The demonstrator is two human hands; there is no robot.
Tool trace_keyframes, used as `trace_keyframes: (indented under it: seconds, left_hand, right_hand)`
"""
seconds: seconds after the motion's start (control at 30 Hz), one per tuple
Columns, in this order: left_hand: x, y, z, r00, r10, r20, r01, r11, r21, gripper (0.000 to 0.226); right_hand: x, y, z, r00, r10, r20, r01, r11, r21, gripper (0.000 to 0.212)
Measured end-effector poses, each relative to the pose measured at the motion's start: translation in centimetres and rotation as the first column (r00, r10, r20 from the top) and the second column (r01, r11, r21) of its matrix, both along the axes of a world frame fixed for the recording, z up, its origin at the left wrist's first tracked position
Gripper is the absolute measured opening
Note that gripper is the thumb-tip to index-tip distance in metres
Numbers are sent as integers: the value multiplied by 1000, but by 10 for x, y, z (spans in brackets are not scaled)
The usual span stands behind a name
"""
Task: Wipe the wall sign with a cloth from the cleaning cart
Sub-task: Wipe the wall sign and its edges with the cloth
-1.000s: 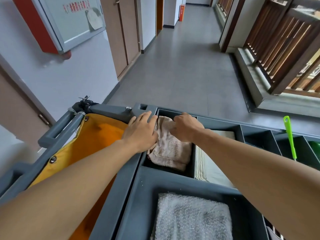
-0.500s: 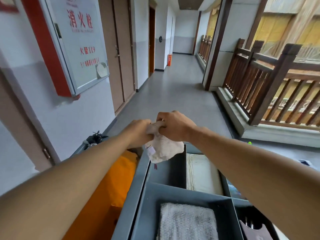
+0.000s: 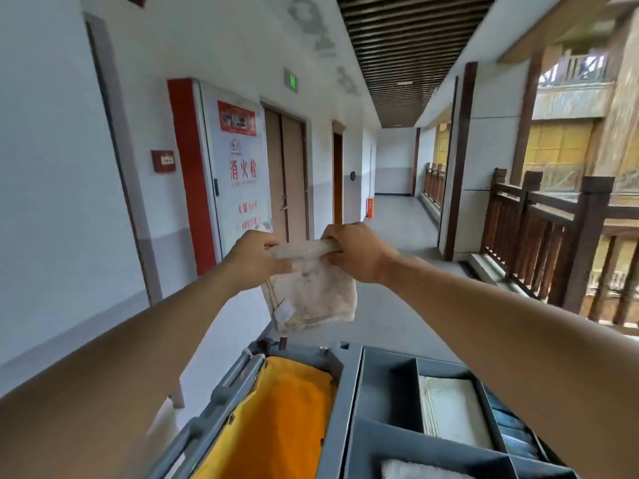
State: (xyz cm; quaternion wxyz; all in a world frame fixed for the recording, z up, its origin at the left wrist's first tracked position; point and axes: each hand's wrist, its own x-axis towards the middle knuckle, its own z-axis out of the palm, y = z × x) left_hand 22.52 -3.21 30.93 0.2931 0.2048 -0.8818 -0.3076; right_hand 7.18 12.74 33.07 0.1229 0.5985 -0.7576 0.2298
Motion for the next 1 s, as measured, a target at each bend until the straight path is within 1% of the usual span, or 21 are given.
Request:
trace_keyframes:
  seconds: [0.03,0.13,0.17,0.23,0.33,0.4,0.47,0.53,0.63,0.73,0.83,1.0]
  left_hand:
    - [19,0,12,999,33,-11,-33,999,-8,37]
    - [61,2,36,994,107,-31,-109,993,-46,26]
    - [92,9,50,982,181,-60,-185,980,-73,23]
    - [115,17,62,972,225,-61,-230,968,-101,17]
    - [163,31,83,939,337,-74,-344,926,-155,13]
    - [200,43,98,911,404,-88,-413,892,-184,11]
    - [240,56,114,874,475,-106,-487,849,-206,11]
    - [277,73,126,818,559,-137,-576,793,-198,13]
    - [328,95,141,756,631,-175,-654,731,-195,12]
    - [383,117,153,670,707,-225,-742,640,-200,13]
    - [434,130,165,582,775,-245,-813,540,-219,14]
    - [513,144,194,481,838,-257,-868,416,-271,8]
  right_hand:
    - [12,-3,10,999,33,-5,-33,999,-24,14]
    - [42,-10,30,993,120,-20,-121,992,-30,17]
    - [63,-16,43,981,193,-21,-193,980,-51,18]
    - [78,-24,48,974,227,-10,-227,972,-68,18]
    - [115,-34,66,945,327,2,-324,938,-119,10]
    - [146,-40,78,910,414,-2,-409,899,-153,8]
    - [181,-44,92,874,486,-24,-481,854,-198,8]
    - [216,-48,103,827,560,-50,-556,802,-218,10]
    - [263,-53,116,761,645,-78,-640,725,-253,13]
    - [318,-60,130,696,710,-110,-707,651,-277,14]
    - [374,-64,145,636,758,-145,-759,581,-294,16]
    - [462,-74,170,571,802,-175,-797,491,-353,17]
